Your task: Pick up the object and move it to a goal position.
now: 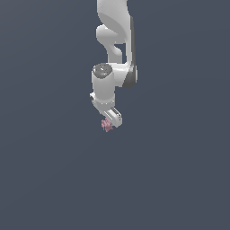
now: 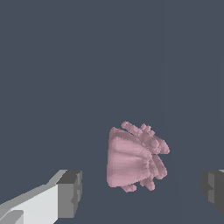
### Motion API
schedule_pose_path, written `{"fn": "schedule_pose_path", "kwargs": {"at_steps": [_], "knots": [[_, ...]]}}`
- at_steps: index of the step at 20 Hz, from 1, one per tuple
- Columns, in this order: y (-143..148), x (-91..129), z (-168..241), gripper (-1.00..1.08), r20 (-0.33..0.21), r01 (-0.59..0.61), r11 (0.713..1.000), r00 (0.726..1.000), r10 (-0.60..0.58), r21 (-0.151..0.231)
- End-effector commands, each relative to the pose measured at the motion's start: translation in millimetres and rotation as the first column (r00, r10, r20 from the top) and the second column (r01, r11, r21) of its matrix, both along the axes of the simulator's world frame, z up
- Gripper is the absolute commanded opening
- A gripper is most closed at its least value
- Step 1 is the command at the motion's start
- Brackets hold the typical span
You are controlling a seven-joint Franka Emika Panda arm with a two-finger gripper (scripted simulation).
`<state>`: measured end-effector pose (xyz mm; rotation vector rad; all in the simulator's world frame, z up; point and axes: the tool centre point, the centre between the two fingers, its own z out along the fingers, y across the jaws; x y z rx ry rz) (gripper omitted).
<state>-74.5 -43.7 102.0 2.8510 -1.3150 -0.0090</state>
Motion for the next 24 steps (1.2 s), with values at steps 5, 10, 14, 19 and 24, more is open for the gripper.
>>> {"fn": "schedule_pose_path", "kwargs": {"at_steps": [5,10,14,19,24], "knots": [[-3.0,-5.9,-4.4,1.0,0.005,0.08,0.997,0.997,-0.08,-0.001],[-3.4,-6.5,-4.9,1.0,0.005,0.088,0.996,0.996,-0.088,-0.001],[-3.5,-6.8,-10.2,1.0,0.005,0.089,0.996,0.996,-0.089,-0.001],[-3.7,-7.7,-31.2,1.0,0.006,0.092,0.996,0.996,-0.092,-0.001],[-3.6,-7.7,-50.7,1.0,0.006,0.093,0.996,0.996,-0.093,-0.001]]}}
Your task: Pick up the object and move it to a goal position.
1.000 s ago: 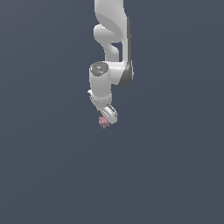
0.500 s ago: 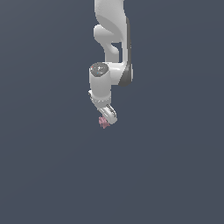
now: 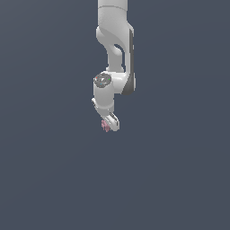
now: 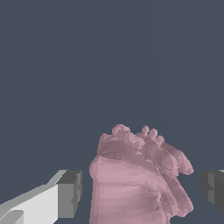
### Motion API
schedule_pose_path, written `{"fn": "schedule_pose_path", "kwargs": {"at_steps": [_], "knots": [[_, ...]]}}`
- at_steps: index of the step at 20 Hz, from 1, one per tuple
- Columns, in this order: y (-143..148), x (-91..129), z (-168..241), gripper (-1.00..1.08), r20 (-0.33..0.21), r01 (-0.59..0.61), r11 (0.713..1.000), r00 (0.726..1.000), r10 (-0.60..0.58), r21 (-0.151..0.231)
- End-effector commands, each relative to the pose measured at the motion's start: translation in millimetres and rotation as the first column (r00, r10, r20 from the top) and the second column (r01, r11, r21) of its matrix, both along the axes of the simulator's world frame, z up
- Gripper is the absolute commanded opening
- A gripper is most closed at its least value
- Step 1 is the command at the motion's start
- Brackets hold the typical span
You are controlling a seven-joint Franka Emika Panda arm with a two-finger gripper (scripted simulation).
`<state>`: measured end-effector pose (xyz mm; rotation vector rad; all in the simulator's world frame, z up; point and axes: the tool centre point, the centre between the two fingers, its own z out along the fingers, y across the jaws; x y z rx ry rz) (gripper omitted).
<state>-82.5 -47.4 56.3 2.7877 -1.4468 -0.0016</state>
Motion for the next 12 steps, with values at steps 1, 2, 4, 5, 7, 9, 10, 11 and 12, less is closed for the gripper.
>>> {"fn": "schedule_pose_path", "kwargs": {"at_steps": [1,2,4,5,7,9,10,11,12], "knots": [[0.2,0.5,-7.0,1.0,0.001,0.0,1.0,1.0,0.0,0.0],[0.2,0.6,-8.4,1.0,0.001,0.0,1.0,1.0,0.0,0.0],[0.1,0.7,-9.5,1.0,0.001,0.001,1.0,1.0,-0.001,0.0],[0.1,0.7,-9.5,-1.0,0.001,0.001,1.0,1.0,-0.001,0.0],[0.1,0.7,-9.5,-1.0,0.001,0.001,1.0,1.0,-0.001,0.0],[0.1,0.7,-9.5,-1.0,0.001,0.001,1.0,1.0,-0.001,0.0],[0.1,0.7,-9.5,-1.0,0.001,0.001,1.0,1.0,-0.001,0.0],[0.1,0.7,-9.5,-1.0,0.001,0.001,1.0,1.0,-0.001,0.0],[0.1,0.7,-9.5,-1.0,0.001,0.001,1.0,1.0,-0.001,0.0]]}}
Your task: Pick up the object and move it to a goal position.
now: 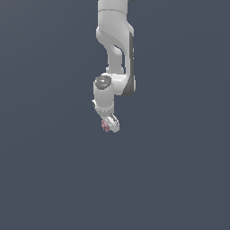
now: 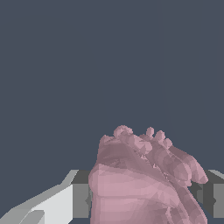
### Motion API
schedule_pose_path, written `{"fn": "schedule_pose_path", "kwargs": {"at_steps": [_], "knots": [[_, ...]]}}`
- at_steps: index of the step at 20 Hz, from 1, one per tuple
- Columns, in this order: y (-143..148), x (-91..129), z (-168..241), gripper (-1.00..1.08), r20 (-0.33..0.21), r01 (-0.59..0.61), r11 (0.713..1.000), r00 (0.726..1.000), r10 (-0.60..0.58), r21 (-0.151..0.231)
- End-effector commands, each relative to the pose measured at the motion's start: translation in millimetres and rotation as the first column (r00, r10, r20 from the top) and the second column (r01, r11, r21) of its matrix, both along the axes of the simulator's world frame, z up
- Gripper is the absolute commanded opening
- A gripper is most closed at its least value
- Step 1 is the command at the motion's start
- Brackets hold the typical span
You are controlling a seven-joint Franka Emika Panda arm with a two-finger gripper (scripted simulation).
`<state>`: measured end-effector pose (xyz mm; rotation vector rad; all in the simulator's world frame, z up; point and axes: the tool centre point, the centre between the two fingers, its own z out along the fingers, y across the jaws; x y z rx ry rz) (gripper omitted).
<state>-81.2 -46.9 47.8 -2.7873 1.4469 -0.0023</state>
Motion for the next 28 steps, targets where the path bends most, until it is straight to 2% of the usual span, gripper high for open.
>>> {"fn": "schedule_pose_path", "kwargs": {"at_steps": [1,10,22,28], "knots": [[-0.4,-0.7,-1.0,-1.0,-0.002,0.001,1.0,1.0,-0.001,0.0],[16.1,-5.0,8.4,-1.0,0.0,0.0,1.0,1.0,0.0,0.0],[94.5,-26.7,49.0,-1.0,-0.001,0.0,1.0,1.0,0.0,0.0],[117.1,-31.7,60.8,-1.0,-0.001,0.0,1.0,1.0,0.0,-0.001]]}}
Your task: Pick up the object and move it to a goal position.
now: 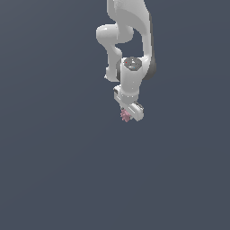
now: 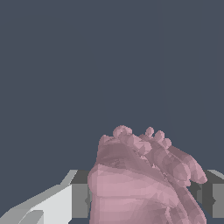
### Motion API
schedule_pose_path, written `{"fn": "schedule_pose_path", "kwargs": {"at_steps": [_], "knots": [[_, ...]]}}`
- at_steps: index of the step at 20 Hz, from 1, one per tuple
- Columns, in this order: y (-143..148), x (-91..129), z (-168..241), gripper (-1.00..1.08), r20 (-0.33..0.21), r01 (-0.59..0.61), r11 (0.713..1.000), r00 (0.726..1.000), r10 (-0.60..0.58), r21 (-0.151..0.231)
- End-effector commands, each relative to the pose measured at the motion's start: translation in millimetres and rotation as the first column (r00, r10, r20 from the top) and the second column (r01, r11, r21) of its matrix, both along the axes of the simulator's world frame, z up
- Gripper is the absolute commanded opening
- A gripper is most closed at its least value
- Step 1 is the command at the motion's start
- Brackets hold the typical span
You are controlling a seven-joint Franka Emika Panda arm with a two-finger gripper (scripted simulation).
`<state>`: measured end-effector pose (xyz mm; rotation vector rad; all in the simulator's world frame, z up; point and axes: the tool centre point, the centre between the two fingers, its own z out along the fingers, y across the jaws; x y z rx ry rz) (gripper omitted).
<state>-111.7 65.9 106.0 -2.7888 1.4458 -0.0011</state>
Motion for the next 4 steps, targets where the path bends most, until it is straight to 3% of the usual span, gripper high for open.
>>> {"fn": "schedule_pose_path", "kwargs": {"at_steps": [1,4], "knots": [[6.2,-1.4,3.5,-1.0,0.0,0.001,1.0,1.0,-0.001,0.0],[8.7,-1.7,4.8,-1.0,0.0,0.001,1.0,1.0,-0.001,0.0]]}}
